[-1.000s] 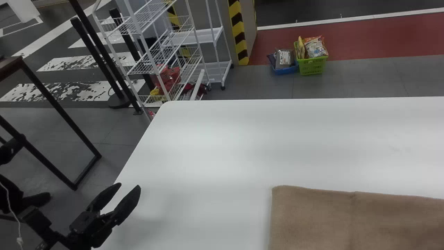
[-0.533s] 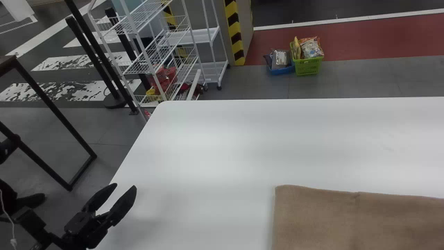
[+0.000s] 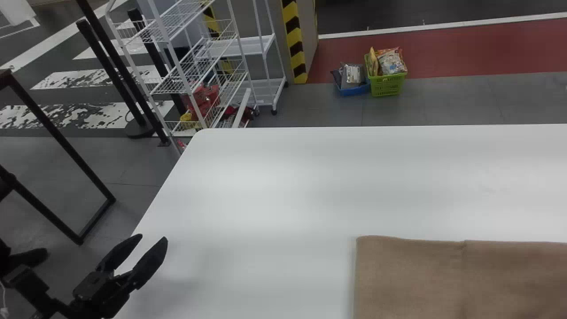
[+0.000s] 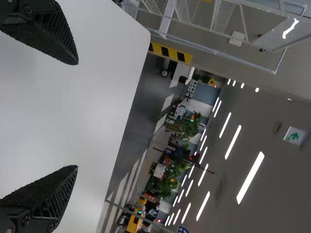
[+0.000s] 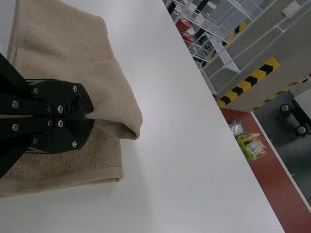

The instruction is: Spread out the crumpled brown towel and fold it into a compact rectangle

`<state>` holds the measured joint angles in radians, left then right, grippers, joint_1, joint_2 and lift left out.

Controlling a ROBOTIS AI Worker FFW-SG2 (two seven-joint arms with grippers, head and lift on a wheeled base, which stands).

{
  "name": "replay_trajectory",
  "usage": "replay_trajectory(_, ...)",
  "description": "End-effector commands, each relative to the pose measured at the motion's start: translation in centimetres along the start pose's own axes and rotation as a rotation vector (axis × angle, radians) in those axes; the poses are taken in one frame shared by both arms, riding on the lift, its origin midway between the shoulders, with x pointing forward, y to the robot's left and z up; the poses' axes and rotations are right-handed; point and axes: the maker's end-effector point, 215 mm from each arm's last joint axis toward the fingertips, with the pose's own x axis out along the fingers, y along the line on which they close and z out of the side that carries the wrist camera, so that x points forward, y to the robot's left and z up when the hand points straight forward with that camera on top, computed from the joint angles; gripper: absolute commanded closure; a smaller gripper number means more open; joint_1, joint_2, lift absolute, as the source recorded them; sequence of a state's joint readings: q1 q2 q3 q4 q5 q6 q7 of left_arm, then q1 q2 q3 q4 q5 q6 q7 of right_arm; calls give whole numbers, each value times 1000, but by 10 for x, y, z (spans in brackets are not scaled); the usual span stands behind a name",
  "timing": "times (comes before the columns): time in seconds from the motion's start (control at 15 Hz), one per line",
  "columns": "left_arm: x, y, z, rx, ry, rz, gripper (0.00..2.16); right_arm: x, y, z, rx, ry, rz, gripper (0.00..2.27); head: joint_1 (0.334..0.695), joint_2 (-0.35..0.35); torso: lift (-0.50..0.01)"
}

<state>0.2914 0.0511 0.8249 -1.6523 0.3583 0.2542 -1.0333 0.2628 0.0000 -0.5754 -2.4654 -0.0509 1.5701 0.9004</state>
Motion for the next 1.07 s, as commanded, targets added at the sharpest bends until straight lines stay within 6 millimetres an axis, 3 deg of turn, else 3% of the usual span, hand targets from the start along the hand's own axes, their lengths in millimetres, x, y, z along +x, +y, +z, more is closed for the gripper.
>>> replay_trajectory(0.0, 0, 0, -1, 0, 2, 1, 39, -3, -6, 2, 11, -8, -10, 1501, 695, 277, -127)
replay_trajectory(0.2, -1, 1, -1, 0, 1, 1, 39, -7, -15, 0, 26, -11, -28, 1501, 695, 267, -127)
replay_trajectory(0.53, 0, 1, -1, 3, 1, 2, 39, -5, -48, -21, 73, 46, -86, 1497, 695, 246, -127)
replay_trajectory(0.73, 1, 0, -3, 3, 6, 0, 39, 7, -73, -27, 114, 79, -130, 1494, 695, 226, -127)
replay_trajectory(1.0, 1, 1, -3, 3, 4, 3, 39, 18, -88, -30, 130, 114, -152, 1494, 695, 198, -127)
